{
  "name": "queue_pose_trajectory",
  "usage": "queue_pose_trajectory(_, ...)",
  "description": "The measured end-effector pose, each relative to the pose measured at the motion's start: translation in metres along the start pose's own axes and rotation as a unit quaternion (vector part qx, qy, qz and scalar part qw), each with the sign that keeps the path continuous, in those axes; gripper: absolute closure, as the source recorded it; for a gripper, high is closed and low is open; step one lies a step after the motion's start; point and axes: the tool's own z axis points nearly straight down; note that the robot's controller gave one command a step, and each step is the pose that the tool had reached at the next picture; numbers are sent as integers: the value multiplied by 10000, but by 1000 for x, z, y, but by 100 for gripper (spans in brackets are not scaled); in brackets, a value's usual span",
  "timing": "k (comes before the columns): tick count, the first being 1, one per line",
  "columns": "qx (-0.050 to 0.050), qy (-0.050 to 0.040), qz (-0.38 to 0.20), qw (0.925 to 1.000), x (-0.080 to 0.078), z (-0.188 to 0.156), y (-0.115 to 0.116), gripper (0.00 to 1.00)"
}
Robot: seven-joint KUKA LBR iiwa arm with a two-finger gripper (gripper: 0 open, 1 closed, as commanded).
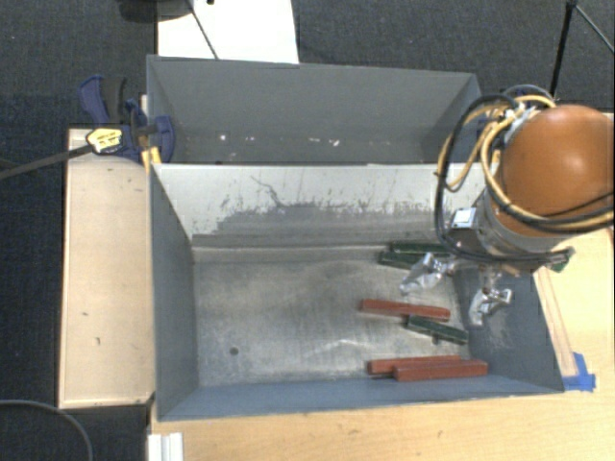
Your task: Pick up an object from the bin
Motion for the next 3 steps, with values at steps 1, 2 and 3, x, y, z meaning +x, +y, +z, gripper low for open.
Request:
queue_pose_trajectory(1, -2, 2, 14, 10000, 0, 0, 0, 0)
queue_pose_trajectory(2, 59, -15, -1, 10000, -6, 14, -9, 0)
queue_pose_trajectory(3, 30, -12, 266, 9996, -12, 79, -17, 0)
